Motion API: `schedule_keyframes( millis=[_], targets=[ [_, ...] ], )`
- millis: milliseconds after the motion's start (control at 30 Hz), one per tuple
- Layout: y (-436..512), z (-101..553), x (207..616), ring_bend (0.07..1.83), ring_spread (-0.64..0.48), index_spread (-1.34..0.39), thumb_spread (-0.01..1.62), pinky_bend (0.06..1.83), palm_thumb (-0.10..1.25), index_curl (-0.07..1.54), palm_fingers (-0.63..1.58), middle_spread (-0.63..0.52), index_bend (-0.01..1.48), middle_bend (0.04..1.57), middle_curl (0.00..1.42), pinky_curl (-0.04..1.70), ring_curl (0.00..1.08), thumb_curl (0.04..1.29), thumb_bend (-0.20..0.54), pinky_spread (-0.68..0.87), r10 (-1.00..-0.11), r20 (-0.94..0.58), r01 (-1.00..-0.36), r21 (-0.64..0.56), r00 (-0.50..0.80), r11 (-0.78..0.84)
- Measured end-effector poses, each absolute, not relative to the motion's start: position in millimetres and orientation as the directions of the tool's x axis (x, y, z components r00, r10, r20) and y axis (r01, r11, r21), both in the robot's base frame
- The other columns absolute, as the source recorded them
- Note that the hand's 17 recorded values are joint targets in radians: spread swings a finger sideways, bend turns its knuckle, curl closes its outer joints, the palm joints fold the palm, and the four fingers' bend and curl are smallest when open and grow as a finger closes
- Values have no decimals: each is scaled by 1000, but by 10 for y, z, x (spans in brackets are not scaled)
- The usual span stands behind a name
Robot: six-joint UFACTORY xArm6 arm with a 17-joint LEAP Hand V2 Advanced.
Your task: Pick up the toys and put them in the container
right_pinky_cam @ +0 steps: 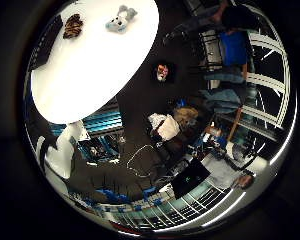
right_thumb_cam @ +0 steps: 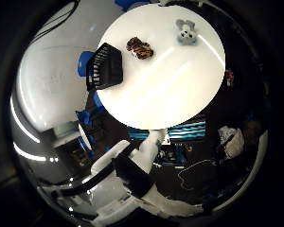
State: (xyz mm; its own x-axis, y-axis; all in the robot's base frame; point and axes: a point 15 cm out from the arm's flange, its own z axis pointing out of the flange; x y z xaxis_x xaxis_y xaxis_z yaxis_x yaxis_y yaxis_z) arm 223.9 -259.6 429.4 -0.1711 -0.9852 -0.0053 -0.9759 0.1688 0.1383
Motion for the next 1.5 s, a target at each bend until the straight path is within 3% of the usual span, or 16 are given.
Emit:
schedule_keyframes(
  millis=[300, 600, 1067, 1400, 1500],
  targets=[
    [-2529, 4301, 2318, 267, 222, -377, 1136, 402, 276, 274, 141, 49, 162, 197, 320, 301, 255, 238, -20, 421, -985, -20, -978, 123, -170, 166],
    [-2251, 4402, 2723, 280, 225, -344, 1093, 382, 213, 279, 184, 81, 160, 198, 324, 294, 256, 235, -22, 427, -980, -40, -980, 58, -195, 193],
    [-1669, 4204, 3889, 321, 240, -238, 1108, 422, 252, 260, 147, 193, 144, 202, 330, 307, 259, 246, -19, 440, -950, -153, -962, 25, -273, 273],
    [-1520, 3753, 4898, 321, 258, -214, 1097, 451, 293, 256, 87, 222, 150, 201, 330, 309, 254, 254, -17, 454, -928, -179, -932, -102, -326, 347],
    [-1379, 3467, 5099, 325, 264, -208, 1102, 445, 357, 257, 83, 227, 150, 205, 331, 306, 255, 267, -12, 449, -924, -183, -932, -73, -337, 355]
  ],
)
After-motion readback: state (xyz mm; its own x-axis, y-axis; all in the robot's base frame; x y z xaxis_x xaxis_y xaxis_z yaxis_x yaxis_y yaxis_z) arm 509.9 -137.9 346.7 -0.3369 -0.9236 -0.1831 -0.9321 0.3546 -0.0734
